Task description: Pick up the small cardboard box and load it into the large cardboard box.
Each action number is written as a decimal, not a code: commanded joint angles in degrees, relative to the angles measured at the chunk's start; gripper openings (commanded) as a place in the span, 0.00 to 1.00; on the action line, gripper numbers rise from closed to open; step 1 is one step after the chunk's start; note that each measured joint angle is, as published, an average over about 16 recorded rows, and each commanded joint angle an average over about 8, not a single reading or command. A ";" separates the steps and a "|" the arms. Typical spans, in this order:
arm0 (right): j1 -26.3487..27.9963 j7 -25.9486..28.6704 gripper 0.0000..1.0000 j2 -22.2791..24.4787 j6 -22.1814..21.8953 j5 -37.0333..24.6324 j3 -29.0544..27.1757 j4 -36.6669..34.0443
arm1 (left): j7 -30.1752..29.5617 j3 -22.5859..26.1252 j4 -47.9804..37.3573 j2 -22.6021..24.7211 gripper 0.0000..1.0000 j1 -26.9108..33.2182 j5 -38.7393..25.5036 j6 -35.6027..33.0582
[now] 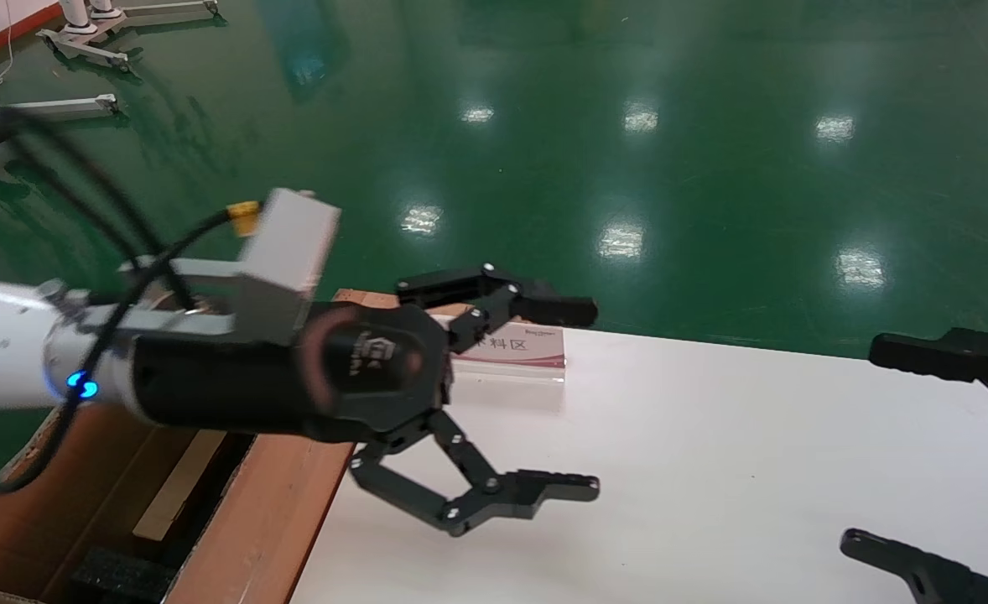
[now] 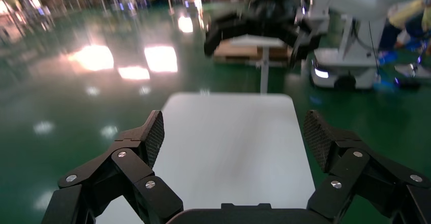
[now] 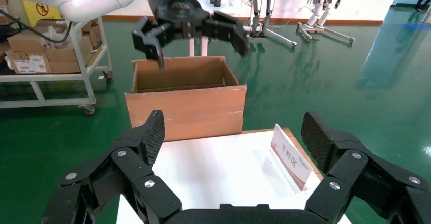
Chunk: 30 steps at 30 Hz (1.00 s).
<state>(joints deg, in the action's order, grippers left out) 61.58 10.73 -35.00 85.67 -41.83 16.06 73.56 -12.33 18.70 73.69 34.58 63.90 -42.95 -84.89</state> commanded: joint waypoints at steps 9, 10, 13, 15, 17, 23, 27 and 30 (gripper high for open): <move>-0.02 0.02 1.00 -0.01 0.01 -0.03 -0.05 0.00 | 1.97 -6.07 -0.24 0.63 1.00 -5.03 1.59 -1.11; -0.02 0.02 1.00 -0.01 0.01 -0.03 -0.05 0.00 | 1.94 -5.82 -0.24 0.62 1.00 -4.82 1.58 -1.10; -0.02 0.02 1.00 -0.01 0.01 -0.03 -0.05 0.00 | 1.87 -5.15 -0.23 0.59 1.00 -4.30 1.53 -1.06; -0.02 0.02 1.00 -0.01 0.01 -0.03 -0.05 0.00 | 1.83 -4.78 -0.23 0.57 1.00 -4.01 1.49 -1.03; -0.02 0.02 1.00 -0.01 0.01 -0.03 -0.05 0.00 | 1.79 -4.46 -0.22 0.55 1.00 -3.76 1.45 -0.99; -0.02 0.02 1.00 -0.01 0.01 -0.03 -0.04 0.00 | 1.71 -3.76 -0.20 0.51 1.00 -3.22 1.30 -0.92; -0.02 0.02 1.00 -0.01 0.01 -0.03 -0.04 0.00 | 1.68 -3.46 -0.19 0.50 1.00 -2.98 1.24 -0.89; -0.02 0.02 1.00 -0.01 0.01 -0.03 -0.04 0.00 | 1.66 -3.29 -0.17 0.49 1.00 -2.84 1.21 -0.87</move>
<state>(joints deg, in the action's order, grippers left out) 61.55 10.75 -35.01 85.68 -41.86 16.02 73.57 -10.66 15.38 73.52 35.08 61.03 -41.73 -85.77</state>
